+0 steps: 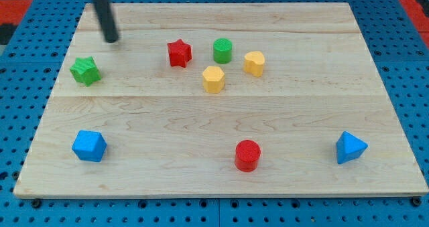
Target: Move the green star to the bottom left of the red star
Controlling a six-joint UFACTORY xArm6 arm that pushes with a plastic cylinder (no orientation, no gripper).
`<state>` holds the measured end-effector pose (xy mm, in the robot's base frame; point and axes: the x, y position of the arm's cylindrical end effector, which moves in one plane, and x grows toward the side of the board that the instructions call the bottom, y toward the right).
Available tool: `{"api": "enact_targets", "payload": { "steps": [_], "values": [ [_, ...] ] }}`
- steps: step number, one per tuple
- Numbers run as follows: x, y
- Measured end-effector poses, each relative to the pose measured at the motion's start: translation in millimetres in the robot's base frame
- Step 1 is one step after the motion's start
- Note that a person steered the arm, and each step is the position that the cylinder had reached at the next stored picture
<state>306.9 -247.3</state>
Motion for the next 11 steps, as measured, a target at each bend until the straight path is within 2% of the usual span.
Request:
{"api": "enact_targets", "payload": {
  "steps": [1, 3, 4, 6, 8, 10, 11],
  "values": [
    [2, -56],
    [109, -44],
    [118, 8],
    [67, -53],
    [122, 77],
    [111, -13],
    [103, 0]
  ]
}}
